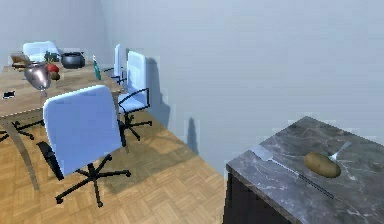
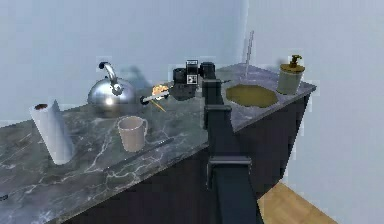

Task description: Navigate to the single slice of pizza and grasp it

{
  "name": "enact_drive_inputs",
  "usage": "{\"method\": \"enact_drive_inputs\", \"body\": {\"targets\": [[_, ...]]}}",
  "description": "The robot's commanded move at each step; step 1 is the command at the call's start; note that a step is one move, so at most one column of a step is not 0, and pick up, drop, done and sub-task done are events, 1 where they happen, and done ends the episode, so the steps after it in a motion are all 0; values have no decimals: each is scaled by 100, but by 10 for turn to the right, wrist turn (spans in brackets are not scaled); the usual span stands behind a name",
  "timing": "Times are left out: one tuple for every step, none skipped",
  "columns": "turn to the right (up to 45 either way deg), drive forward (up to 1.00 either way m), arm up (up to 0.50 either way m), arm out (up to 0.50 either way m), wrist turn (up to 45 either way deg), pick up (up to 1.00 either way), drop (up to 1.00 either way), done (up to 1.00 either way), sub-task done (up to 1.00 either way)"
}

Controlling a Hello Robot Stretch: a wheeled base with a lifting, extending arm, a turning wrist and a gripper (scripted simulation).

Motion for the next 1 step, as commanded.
{"method": "enact_drive_inputs", "body": {"targets": [[0, 0, 0, 0, 0, 0, 0, 100, 0]]}}
